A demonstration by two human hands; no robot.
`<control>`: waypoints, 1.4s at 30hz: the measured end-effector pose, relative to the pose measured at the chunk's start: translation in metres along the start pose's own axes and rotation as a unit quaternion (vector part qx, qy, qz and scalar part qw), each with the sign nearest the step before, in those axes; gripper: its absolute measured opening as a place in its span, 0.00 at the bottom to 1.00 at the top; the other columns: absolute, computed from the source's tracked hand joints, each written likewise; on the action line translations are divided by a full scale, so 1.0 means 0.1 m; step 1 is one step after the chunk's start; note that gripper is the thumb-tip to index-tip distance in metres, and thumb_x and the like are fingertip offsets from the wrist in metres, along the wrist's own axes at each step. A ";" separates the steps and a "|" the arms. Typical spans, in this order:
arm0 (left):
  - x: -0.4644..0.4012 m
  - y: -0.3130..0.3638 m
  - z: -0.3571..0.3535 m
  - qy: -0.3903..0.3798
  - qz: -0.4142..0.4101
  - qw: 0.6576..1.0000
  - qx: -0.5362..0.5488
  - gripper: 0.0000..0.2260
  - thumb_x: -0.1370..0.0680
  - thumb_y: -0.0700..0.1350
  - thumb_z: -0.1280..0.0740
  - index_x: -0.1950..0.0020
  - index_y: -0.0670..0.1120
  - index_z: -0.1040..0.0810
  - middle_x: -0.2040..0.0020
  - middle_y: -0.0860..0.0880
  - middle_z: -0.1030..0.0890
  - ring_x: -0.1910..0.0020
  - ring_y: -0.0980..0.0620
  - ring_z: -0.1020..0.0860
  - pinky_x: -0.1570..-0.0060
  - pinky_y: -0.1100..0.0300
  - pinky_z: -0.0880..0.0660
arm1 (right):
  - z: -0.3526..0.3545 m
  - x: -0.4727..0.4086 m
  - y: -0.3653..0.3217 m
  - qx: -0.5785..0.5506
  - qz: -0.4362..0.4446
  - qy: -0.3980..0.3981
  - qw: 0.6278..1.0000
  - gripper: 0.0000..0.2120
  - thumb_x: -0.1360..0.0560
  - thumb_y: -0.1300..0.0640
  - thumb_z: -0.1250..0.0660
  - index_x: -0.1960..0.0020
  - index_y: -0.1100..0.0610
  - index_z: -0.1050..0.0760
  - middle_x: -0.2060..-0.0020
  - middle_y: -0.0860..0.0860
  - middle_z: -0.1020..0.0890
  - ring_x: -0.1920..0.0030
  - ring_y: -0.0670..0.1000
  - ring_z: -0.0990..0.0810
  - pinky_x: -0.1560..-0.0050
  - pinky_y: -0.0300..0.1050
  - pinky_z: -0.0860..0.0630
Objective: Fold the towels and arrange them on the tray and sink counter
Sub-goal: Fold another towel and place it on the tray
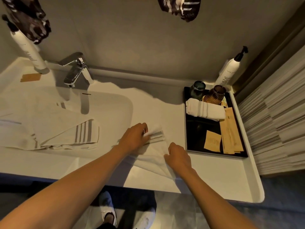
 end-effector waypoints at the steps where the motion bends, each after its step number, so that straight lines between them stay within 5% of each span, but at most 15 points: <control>1: -0.01 0.06 0.03 -0.015 -0.014 1.000 0.021 0.07 0.26 0.47 0.31 0.54 0.48 0.28 0.59 0.50 0.24 0.60 0.47 0.25 0.60 0.52 0.28 | 0.06 0.00 -0.01 0.007 0.008 0.017 1.000 0.05 0.24 0.56 0.39 0.49 0.56 0.30 0.51 0.54 0.23 0.53 0.54 0.24 0.61 0.45 0.30; 6: -0.15 0.28 0.59 0.027 -0.039 0.993 0.111 0.06 0.30 0.38 0.34 0.63 0.46 0.29 0.66 0.50 0.24 0.66 0.53 0.28 0.65 0.55 0.31 | 0.68 0.00 -0.11 -0.119 0.034 0.100 0.987 0.06 0.26 0.57 0.38 0.58 0.55 0.34 0.63 0.52 0.23 0.64 0.54 0.25 0.69 0.49 0.31; 10: -0.38 0.50 1.48 0.136 -0.019 0.967 0.216 0.09 0.30 0.35 0.36 0.68 0.45 0.31 0.70 0.49 0.25 0.69 0.58 0.28 0.68 0.56 0.32 | 1.57 -0.01 -0.45 -0.192 0.138 0.167 0.957 0.07 0.25 0.51 0.35 0.50 0.50 0.32 0.64 0.50 0.23 0.63 0.53 0.23 0.65 0.53 0.27; 13: -0.49 0.67 1.97 0.162 -0.044 0.936 0.308 0.09 0.34 0.44 0.34 0.67 0.43 0.33 0.63 0.35 0.20 0.63 0.53 0.23 0.66 0.55 0.29 | 1.78 -0.04 -0.75 -0.034 0.209 0.102 0.972 0.08 0.25 0.46 0.35 0.54 0.50 0.29 0.68 0.46 0.26 0.63 0.55 0.24 0.67 0.47 0.32; 19: -0.27 0.58 2.37 0.214 -0.144 0.947 0.193 0.12 0.33 0.34 0.38 0.67 0.50 0.36 0.58 0.47 0.15 0.58 0.53 0.19 0.61 0.56 0.25 | 2.64 0.37 -1.00 0.146 0.286 0.366 0.874 0.05 0.24 0.56 0.36 0.55 0.56 0.32 0.67 0.55 0.20 0.69 0.62 0.22 0.73 0.47 0.32; 23: 0.13 0.10 1.60 0.085 -0.167 0.980 -0.065 0.16 0.35 0.34 0.37 0.59 0.55 0.32 0.58 0.48 0.19 0.57 0.44 0.20 0.61 0.53 0.26 | 1.63 0.55 -0.80 0.210 0.333 0.252 0.884 0.07 0.29 0.55 0.34 0.56 0.53 0.33 0.69 0.54 0.20 0.74 0.60 0.22 0.77 0.46 0.32; 26: 0.66 -0.31 0.70 -0.104 -0.136 0.964 -0.201 0.14 0.29 0.40 0.33 0.49 0.53 0.33 0.52 0.49 0.20 0.55 0.48 0.23 0.60 0.56 0.29 | 0.55 0.56 -0.45 0.245 0.299 0.065 0.920 0.08 0.24 0.51 0.38 0.50 0.55 0.31 0.58 0.58 0.18 0.61 0.62 0.19 0.66 0.49 0.31; 28: 0.98 -0.35 0.38 -0.135 -0.150 0.962 -0.182 0.15 0.27 0.45 0.35 0.42 0.53 0.32 0.48 0.50 0.21 0.53 0.50 0.23 0.56 0.61 0.33 | 0.03 0.63 -0.30 0.261 0.282 -0.038 0.923 0.08 0.22 0.53 0.40 0.48 0.58 0.28 0.52 0.59 0.20 0.55 0.61 0.21 0.61 0.50 0.30; 31: 1.28 -0.19 0.06 -0.139 -0.241 0.940 -0.196 0.21 0.29 0.55 0.42 0.36 0.55 0.30 0.36 0.53 0.26 0.42 0.51 0.27 0.41 0.62 0.34 | -0.24 0.79 -0.32 0.255 0.323 -0.039 0.911 0.09 0.35 0.53 0.29 0.57 0.53 0.27 0.61 0.52 0.21 0.63 0.54 0.21 0.69 0.44 0.33; 33: 1.38 -0.12 -0.11 -0.152 -0.279 0.926 -0.201 0.22 0.32 0.54 0.42 0.39 0.53 0.27 0.37 0.51 0.24 0.42 0.50 0.25 0.41 0.58 0.29 | -0.26 0.82 -0.31 0.246 0.333 -0.001 0.910 0.13 0.40 0.52 0.27 0.58 0.50 0.28 0.63 0.48 0.22 0.66 0.50 0.23 0.70 0.43 0.33; 39: 1.31 -0.47 0.09 -0.179 -0.063 0.982 -0.019 0.12 0.25 0.49 0.34 0.42 0.56 0.28 0.46 0.53 0.18 0.52 0.54 0.21 0.52 0.56 0.23 | -0.22 0.82 -0.08 0.198 0.322 -0.025 0.925 0.07 0.28 0.56 0.37 0.50 0.52 0.28 0.54 0.51 0.22 0.54 0.54 0.23 0.60 0.47 0.34; 42: 1.32 -0.60 0.13 -0.217 -0.025 0.976 0.024 0.07 0.26 0.42 0.33 0.52 0.54 0.22 0.51 0.55 0.16 0.51 0.58 0.20 0.49 0.61 0.24 | -0.09 0.72 -0.01 -0.005 0.234 -0.109 0.966 0.06 0.25 0.56 0.40 0.54 0.46 0.26 0.57 0.47 0.21 0.55 0.49 0.23 0.55 0.45 0.28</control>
Point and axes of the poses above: each hand's wrist, its own x-axis away from the middle knuckle, its own z-axis out of the back of the hand, y = z × x, the point moved 9 cm from there along -x, towards the middle knuckle
